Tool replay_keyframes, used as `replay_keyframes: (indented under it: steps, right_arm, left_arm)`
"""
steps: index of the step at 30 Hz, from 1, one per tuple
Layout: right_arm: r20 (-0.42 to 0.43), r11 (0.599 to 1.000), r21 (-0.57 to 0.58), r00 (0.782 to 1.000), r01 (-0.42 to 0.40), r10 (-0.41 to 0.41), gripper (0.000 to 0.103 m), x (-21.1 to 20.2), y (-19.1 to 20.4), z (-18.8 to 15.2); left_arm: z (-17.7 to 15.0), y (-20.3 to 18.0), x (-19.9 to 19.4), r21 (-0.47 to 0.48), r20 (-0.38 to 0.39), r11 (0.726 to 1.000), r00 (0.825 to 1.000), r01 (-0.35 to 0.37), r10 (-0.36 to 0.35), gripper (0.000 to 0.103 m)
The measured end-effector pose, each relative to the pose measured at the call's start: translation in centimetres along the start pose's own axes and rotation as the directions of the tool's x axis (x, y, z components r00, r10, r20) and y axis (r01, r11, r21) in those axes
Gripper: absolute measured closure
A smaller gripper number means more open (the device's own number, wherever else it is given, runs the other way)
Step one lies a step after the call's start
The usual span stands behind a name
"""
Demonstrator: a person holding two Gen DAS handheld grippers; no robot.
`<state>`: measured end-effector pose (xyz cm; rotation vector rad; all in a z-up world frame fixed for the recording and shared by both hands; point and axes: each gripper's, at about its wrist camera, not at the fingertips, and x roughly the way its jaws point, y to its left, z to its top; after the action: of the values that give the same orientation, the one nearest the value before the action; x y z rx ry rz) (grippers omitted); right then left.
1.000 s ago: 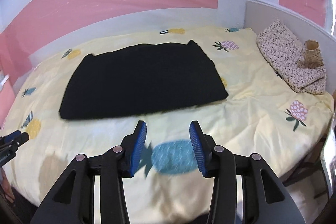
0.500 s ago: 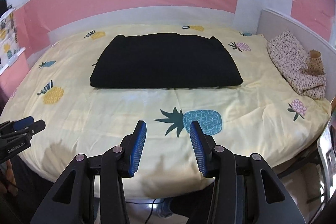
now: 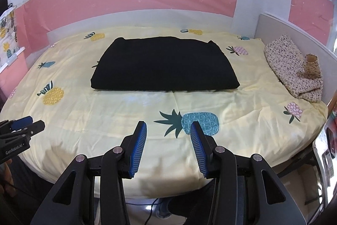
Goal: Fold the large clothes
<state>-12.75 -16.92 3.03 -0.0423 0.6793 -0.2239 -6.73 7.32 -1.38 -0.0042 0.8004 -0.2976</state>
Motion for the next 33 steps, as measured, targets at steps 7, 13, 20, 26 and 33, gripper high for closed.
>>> replay_keyframes:
  steps: [7,13,20,26,33]
  right_arm:
    - [-0.003,1.0,-0.004,1.0,-0.003,0.003,0.059,-0.13,0.26,-0.05]
    - [-0.009,1.0,-0.005,1.0,-0.006,0.006,0.059,-0.1,0.45,-0.05]
    - [-0.011,1.0,-0.007,1.0,-0.006,0.006,0.059,-0.02,0.53,0.02]
    - [-0.015,1.0,-0.004,1.0,-0.007,0.007,0.059,0.08,0.7,-0.1]
    - [-0.019,1.0,-0.007,1.0,-0.009,0.009,0.059,0.26,0.72,-0.2]
  left_arm:
    - [-0.07,0.24,-0.21,-0.018,0.008,1.0,1.0,0.014,-0.014,0.05]
    - [-0.18,0.44,-0.01,-0.03,-0.002,0.999,1.0,0.011,-0.011,0.05]
    - [-0.21,0.21,0.4,-0.045,-0.016,0.999,1.0,0.016,-0.017,0.05]
    - [-0.25,-0.05,0.42,-0.047,-0.016,0.999,1.0,0.002,-0.003,0.05]
    - [-0.36,-0.22,0.59,-0.054,-0.025,0.998,1.0,0.009,-0.011,0.05]
